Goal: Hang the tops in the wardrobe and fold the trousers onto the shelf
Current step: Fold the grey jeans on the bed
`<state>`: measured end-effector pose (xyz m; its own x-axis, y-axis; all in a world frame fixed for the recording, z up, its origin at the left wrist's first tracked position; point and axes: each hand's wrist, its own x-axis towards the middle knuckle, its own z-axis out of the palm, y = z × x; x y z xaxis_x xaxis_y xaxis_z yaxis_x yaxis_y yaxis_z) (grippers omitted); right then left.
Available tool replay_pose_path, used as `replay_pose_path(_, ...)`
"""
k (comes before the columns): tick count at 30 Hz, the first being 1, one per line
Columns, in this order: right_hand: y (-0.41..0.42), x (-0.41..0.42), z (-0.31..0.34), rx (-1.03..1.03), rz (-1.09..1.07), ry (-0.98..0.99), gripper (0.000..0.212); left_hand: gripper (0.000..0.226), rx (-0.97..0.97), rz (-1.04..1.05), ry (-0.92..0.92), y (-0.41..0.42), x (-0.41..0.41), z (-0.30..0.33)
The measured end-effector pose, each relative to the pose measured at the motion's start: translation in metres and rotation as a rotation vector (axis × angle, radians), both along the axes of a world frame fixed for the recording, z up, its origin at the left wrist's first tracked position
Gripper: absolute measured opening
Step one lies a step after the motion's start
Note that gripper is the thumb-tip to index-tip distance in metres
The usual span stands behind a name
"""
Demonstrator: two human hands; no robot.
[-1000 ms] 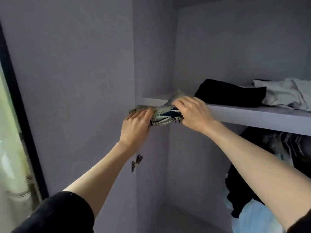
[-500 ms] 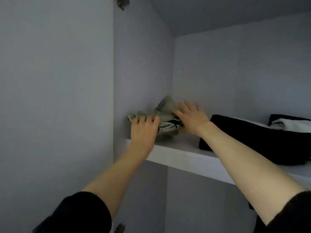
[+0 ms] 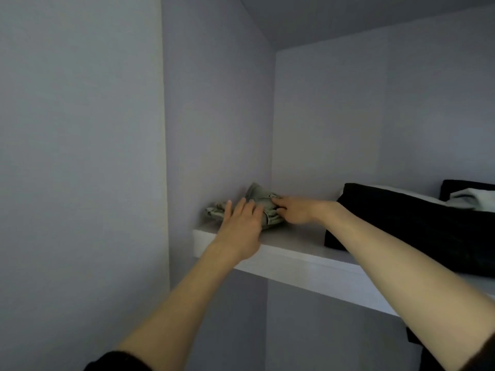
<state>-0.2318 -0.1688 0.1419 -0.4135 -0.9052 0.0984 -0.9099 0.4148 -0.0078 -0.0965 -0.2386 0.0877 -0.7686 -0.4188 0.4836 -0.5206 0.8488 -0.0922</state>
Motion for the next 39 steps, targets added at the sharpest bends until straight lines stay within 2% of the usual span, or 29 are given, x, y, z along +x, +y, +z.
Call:
replay_pose_path(4, 0.002, 0.0, -0.005, 0.016, -0.036, 0.017, 0.061, 0.06, 0.185, 0.029, -0.083, -0.005, -0.025, 0.01)
replay_pose_path(8, 0.015, 0.003, -0.01, 0.036, -0.039, 0.024, 0.05, 0.058, 0.339, 0.052, -0.18, -0.013, -0.035, 0.021)
replay_pose_path(14, 0.049, 0.032, -0.008, -0.019, 0.013, 0.088, 0.042, 0.052, 0.223, -0.02, 0.037, 0.005, -0.015, 0.002)
replay_pose_path(18, 0.093, 0.066, -0.008, -0.182, -0.003, 0.12, 0.042, 0.042, 0.205, -0.252, 0.318, 0.034, 0.025, -0.009)
replay_pose_path(21, 0.136, 0.095, -0.03, -0.423, -0.09, 0.136, 0.043, 0.042, 0.285, -0.44, 0.481, 0.074, 0.056, -0.023)
replay_pose_path(23, 0.176, 0.117, -0.059, -0.551, -0.188, 0.104, 0.042, 0.043, 0.415, -0.53, 0.484, 0.109, 0.077, -0.047)
replay_pose_path(28, 0.281, 0.178, -0.145, -0.545, -0.456, -0.105, 0.041, 0.043, 0.574, -0.722, 0.285, 0.198, 0.12, -0.113)
replay_pose_path(33, 0.408, 0.272, -0.238, -0.489, -0.693, -0.416, 0.041, 0.04, 0.706, -0.877, -0.046, 0.306, 0.165, -0.189)
replay_pose_path(39, 0.574, 0.396, -0.345, -0.495, -1.022, -0.602, 0.037, 0.036, 0.775, -1.14, -0.48, 0.465, 0.224, -0.289)
